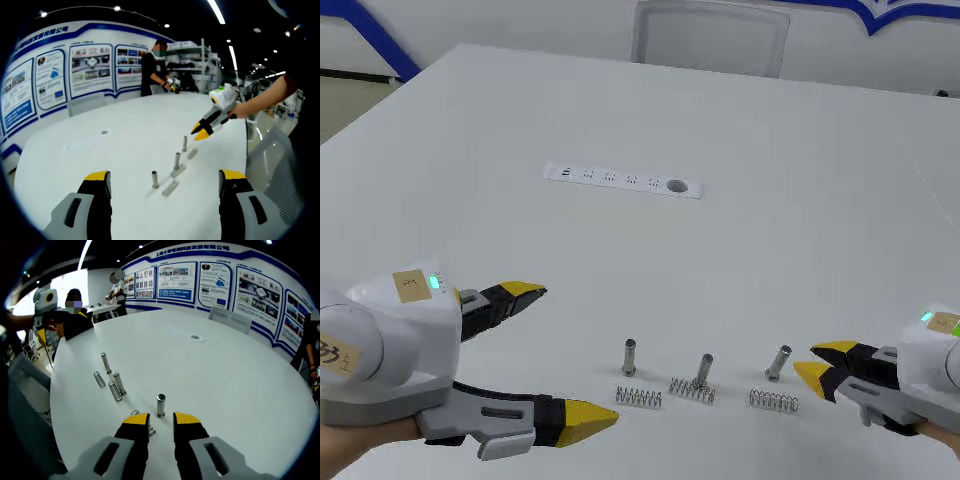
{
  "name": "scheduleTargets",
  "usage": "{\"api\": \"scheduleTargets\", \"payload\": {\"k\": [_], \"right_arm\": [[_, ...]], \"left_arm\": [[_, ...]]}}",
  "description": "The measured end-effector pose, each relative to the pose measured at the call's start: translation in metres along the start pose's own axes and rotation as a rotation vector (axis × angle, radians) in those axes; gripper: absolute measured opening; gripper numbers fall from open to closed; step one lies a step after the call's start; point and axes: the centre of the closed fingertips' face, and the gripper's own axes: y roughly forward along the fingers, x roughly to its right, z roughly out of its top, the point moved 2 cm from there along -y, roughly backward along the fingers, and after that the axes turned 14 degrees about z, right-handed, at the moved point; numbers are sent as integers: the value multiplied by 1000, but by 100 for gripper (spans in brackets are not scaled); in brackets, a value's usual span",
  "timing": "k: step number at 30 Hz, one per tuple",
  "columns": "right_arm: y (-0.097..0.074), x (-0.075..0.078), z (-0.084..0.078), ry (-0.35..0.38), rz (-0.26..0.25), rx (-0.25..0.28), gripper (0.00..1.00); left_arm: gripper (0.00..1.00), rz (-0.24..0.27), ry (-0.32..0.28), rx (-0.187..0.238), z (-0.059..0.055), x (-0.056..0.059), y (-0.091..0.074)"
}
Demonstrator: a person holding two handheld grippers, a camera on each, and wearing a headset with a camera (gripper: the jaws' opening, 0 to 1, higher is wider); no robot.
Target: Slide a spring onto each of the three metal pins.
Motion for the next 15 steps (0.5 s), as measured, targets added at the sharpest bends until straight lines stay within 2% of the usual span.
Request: {"api": "scheduleTargets", "payload": {"k": [3, 4, 7, 10, 13, 15], "right_arm": [[4, -4, -11, -63, 12, -78, 20], [6, -4, -11, -70, 6, -74, 20], [14, -6, -10, -57, 49, -74, 20], [24, -8, -17, -144, 82, -161, 20], [31, -10, -22, -149, 118, -181, 20], [33, -7, -25, -154, 118, -194, 20]], "left_arm": [[91, -3, 6, -13, -4, 1, 1], [91, -4, 8, -17, -5, 1, 1], [91, -11, 9, -25, -6, 3, 1], [90, -10, 4, -29, -8, 3, 2], [91, -5, -4, -31, -10, 1, 1], [91, -2, -4, -36, -11, 0, 1]]}}
